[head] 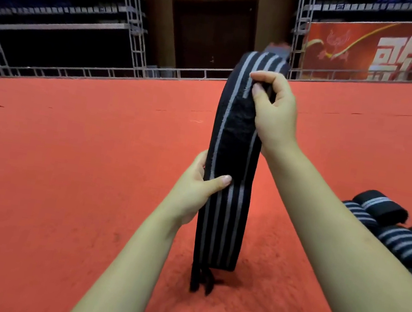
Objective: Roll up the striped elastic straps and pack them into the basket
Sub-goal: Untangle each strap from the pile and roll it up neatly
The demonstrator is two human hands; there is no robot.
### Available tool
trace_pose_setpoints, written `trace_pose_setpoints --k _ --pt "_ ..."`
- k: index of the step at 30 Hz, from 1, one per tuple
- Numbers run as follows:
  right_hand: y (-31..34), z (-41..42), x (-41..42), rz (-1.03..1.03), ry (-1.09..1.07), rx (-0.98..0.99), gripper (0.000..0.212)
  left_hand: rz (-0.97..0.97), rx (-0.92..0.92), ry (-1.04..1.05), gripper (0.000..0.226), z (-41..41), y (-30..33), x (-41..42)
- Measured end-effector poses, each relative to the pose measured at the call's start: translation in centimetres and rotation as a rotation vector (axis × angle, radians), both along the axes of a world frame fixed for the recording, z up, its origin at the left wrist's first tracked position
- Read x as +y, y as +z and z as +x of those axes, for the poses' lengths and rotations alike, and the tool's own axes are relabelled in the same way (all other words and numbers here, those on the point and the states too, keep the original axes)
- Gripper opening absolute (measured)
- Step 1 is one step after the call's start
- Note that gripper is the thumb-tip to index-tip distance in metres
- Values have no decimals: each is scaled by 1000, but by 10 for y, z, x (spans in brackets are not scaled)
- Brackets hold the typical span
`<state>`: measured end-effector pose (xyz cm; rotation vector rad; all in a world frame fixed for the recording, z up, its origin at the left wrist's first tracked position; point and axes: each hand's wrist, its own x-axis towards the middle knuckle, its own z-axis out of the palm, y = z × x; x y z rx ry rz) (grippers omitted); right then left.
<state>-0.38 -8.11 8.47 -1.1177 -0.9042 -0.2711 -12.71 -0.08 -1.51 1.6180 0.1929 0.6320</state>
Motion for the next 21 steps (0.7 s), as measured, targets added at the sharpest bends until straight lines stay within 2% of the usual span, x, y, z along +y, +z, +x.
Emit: trace_pose_setpoints --k 5,9,11,18,21 --pt "-2 -4 -5 -3 64 -25 21 -79 -39 -88 64 -2 3 -2" --pt "-16 -10 -15 -51 136 -32 21 -270 -159 -138 81 -8 17 5" --pt "-28 -17 -22 -99 191 -45 22 -358 -168 -114 75 -9 27 8" --pt "-84 -43 -37 -331 436 -73 35 -424 -177 -50 68 -7 50 4" --pt "-99 -44 -45 -415 514 -41 32 -346 -210 56 42 -8 45 7"
